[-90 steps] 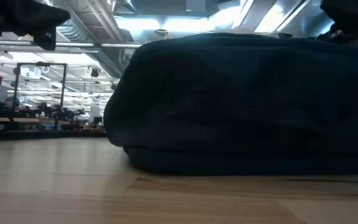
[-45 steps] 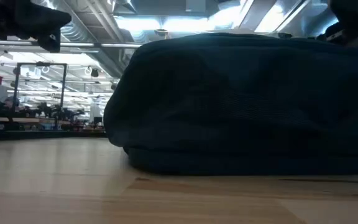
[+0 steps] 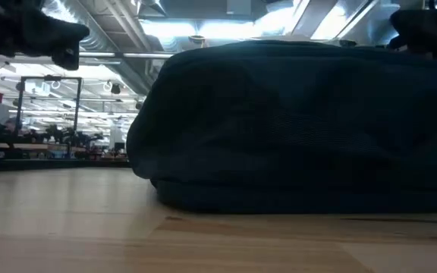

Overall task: Unpack backpack
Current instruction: Return to Home Position

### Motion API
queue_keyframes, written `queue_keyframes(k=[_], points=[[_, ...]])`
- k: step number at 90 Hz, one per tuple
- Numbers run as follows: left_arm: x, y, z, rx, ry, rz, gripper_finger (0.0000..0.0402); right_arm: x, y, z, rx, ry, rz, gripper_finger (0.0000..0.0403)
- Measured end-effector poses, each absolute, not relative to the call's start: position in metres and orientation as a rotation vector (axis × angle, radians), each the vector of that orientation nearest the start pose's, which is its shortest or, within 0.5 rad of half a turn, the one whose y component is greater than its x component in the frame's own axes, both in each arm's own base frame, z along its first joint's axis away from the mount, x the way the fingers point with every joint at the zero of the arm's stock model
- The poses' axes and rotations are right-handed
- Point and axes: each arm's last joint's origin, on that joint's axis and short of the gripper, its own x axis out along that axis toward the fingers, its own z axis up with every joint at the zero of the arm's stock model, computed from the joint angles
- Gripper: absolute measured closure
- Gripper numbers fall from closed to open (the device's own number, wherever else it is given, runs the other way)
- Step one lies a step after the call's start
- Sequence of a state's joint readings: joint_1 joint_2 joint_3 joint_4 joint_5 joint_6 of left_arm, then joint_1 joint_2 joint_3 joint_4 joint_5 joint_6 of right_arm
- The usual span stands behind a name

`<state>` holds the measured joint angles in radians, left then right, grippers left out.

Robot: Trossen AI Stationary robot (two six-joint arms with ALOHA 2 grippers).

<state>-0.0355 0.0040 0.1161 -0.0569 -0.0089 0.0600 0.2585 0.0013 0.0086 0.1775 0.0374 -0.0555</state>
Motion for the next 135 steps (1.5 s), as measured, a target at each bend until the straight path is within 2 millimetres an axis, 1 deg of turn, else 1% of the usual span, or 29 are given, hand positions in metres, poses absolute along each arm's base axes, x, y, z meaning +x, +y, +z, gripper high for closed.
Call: queue_keyframes(k=[5, 28, 46, 55, 64, 76, 135], points=[[0.091, -0.002, 0.194, 0.058, -0.064, -0.037, 0.0401, 0.093, 0.023, 0.184, -0.029, -0.194, 0.226, 0.0403], [0.097, 0.001, 0.177, 0.08, -0.116, 0.01, 0.0402, 0.093, 0.021, 0.183, -0.025, -0.184, 0.187, 0.0403], [0.097, 0.002, 0.176, 0.122, -0.103, 0.055, 0.0402, 0.095, 0.018, 0.175, -0.04, -0.103, 0.074, 0.0403], [0.097, 0.004, 0.174, 0.089, -0.082, 0.132, 0.0402, 0.095, 0.018, 0.175, 0.014, -0.097, 0.06, 0.0403], [0.097, 0.005, 0.172, 0.051, -0.059, 0.166, 0.0402, 0.095, 0.018, 0.175, 0.039, -0.096, 0.062, 0.0403], [0.097, 0.005, 0.17, 0.055, -0.034, 0.168, 0.0402, 0.095, 0.018, 0.175, 0.041, -0.097, 0.062, 0.0403], [0.097, 0.005, 0.169, 0.056, -0.033, 0.169, 0.0402, 0.095, 0.018, 0.175, 0.041, -0.097, 0.063, 0.0403]])
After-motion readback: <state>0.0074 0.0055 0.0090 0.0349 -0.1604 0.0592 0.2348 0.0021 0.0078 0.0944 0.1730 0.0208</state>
